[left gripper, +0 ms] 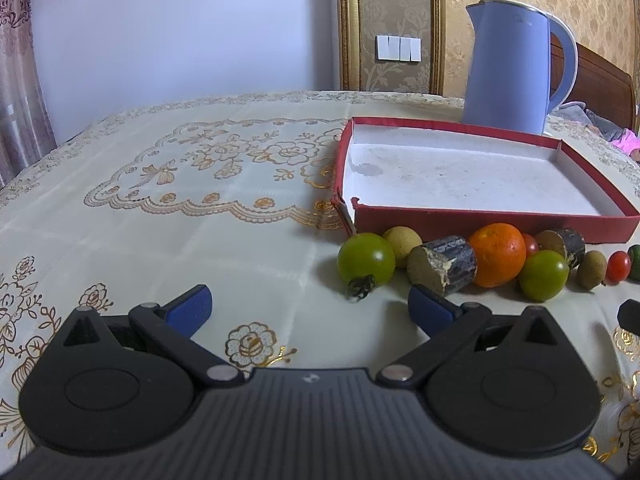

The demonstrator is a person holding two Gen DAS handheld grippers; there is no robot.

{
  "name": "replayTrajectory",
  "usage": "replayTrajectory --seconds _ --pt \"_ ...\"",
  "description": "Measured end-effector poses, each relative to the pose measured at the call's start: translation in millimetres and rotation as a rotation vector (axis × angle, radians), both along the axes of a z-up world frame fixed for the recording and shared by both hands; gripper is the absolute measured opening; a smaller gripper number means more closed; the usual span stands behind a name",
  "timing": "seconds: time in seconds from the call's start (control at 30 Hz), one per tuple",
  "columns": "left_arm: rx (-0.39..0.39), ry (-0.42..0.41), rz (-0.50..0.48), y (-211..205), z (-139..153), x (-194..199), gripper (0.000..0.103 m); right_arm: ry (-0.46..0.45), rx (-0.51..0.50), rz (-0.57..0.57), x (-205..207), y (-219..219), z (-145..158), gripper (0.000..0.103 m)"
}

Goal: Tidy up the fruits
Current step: 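Move the open left gripper toward the dark green tomato, then close the left gripper on the green tomato while the right gripper grasps the cucumber piece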

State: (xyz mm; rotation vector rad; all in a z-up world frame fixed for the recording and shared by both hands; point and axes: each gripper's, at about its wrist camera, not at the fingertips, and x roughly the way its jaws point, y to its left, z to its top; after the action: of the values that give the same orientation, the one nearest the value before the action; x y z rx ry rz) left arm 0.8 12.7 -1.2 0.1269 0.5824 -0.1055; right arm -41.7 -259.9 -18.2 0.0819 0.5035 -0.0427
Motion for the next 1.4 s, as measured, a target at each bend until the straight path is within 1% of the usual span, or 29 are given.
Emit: replayTrajectory --seconds 0.3,0.4,0.53,0.67,0.73,0.87,0.93,1.07,1.1,1.13,1.17,1.2,1.33,1.37,1.4 --pt "0.001 0.000 -0.004 0.6 1.0 -0.1 0.103 -0.008 0.027 -0.001 -0.8 -1.9 -0.5 0.103" --pt "0.007 0.024 -0.004 0.8 0.6 1.0 0.103 -0.008 0.031 0.000 -1.0 -2.4 -0.5 0.103" --pt "0.006 0.025 -0.005 1.0 0.5 1.2 0.103 -0.011 0.037 0.001 -1.5 -3.1 -0.6 0.103" --pt "-0.016 0.072 -0.008 4.1 -0.6 4.2 0.103 -0.015 0.048 0.005 -2.3 -4.4 -0.4 0.103" --pt "-0.022 0.072 -0.013 3.7 -0.4 5.2 0.103 -0.017 0.054 0.005 -2.2 -5.0 -0.3 0.103" --pt "-0.006 0.071 -0.023 1.1 0.9 5.6 0.103 -0.017 0.052 0.006 -2.3 -4.9 -0.2 0.103" --pt "0.002 0.053 -0.033 0.7 1.5 5.9 0.103 -0.017 0.050 0.007 -2.1 -4.5 -0.2 0.103" --pt "0.017 0.055 -0.058 0.0 2.8 12.6 0.102 -0.019 0.053 0.008 -2.3 -5.2 -0.3 0.103" --pt "0.007 0.064 -0.070 -0.4 3.2 15.0 0.099 -0.019 0.051 0.007 -2.3 -4.9 -0.3 0.103" --pt "0.008 0.070 -0.079 -1.0 3.7 17.5 0.094 -0.020 0.048 0.005 -2.6 -4.4 -0.3 0.103" --pt "0.005 0.077 -0.093 -1.8 4.0 20.6 0.091 -0.020 0.043 -0.001 -2.5 -3.8 -0.1 0.103" --pt "-0.014 0.064 -0.099 -2.9 3.6 21.8 0.090 -0.020 0.037 -0.009 -2.4 -3.2 0.1 0.103" --pt "-0.001 0.055 -0.108 -8.0 3.3 26.1 0.078 -0.038 0.018 -0.026 -4.1 -1.5 1.9 0.103" --pt "-0.009 0.053 -0.115 -8.6 3.5 25.4 0.070 -0.041 0.015 -0.028 -4.5 -1.5 2.4 0.103" --pt "-0.001 0.049 -0.126 -9.9 3.1 25.5 0.061 -0.043 0.014 -0.026 -5.1 -1.6 2.9 0.103"
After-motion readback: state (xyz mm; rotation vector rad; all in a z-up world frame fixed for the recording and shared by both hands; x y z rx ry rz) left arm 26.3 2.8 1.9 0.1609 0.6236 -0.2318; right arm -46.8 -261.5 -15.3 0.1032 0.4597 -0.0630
